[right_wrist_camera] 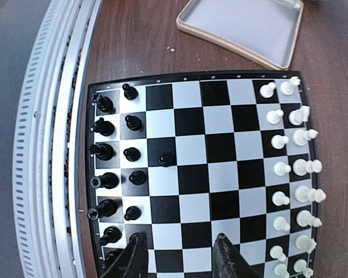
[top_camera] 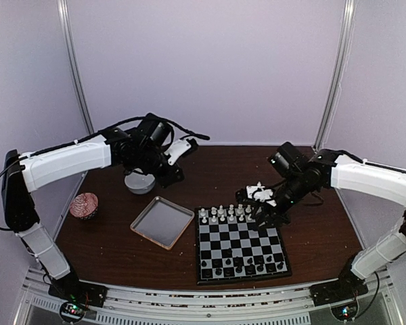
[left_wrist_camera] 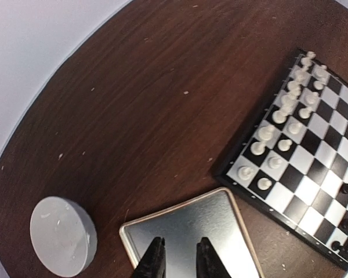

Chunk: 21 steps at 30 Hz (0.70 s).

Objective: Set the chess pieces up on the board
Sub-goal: Place the pawn on the chessboard, then pick up the pawn from the chessboard.

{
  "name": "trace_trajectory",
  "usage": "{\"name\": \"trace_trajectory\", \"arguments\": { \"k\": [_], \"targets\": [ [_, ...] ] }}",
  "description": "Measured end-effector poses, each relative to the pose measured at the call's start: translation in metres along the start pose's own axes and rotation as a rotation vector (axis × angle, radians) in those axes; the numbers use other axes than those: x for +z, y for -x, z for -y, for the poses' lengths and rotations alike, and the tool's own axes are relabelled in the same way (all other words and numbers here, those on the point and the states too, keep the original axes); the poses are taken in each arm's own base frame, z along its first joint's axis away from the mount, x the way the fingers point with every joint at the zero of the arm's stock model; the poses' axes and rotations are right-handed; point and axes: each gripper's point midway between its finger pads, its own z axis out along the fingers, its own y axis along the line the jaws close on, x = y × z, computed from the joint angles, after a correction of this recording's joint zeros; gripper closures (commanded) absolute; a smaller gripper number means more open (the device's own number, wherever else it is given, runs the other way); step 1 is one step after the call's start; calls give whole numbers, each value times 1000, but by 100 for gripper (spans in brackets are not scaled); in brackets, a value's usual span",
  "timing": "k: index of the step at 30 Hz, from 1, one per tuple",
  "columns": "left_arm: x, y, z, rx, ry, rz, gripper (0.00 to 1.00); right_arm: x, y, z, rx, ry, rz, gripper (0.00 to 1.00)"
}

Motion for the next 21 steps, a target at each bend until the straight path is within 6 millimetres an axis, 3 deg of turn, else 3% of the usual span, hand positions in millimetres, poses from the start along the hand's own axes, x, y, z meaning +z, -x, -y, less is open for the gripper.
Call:
{"name": "trace_trajectory", "arguments": {
  "k": [3, 8, 14, 21],
  "targets": [
    [2, -23, -20, -88, 105, -19, 78, 30, 6, 0, -26, 13, -77, 63],
    [-10, -45, -31, -174, 191, 16, 76, 73, 6, -4, -60, 33, -187, 63],
    [-34, -37, -43, -228, 243, 122, 76, 94, 14, -9, -98, 49, -228, 62],
    [-36, -38, -46, -236, 264, 142, 75, 106, 13, -12, -107, 70, -269, 63]
  ]
}}
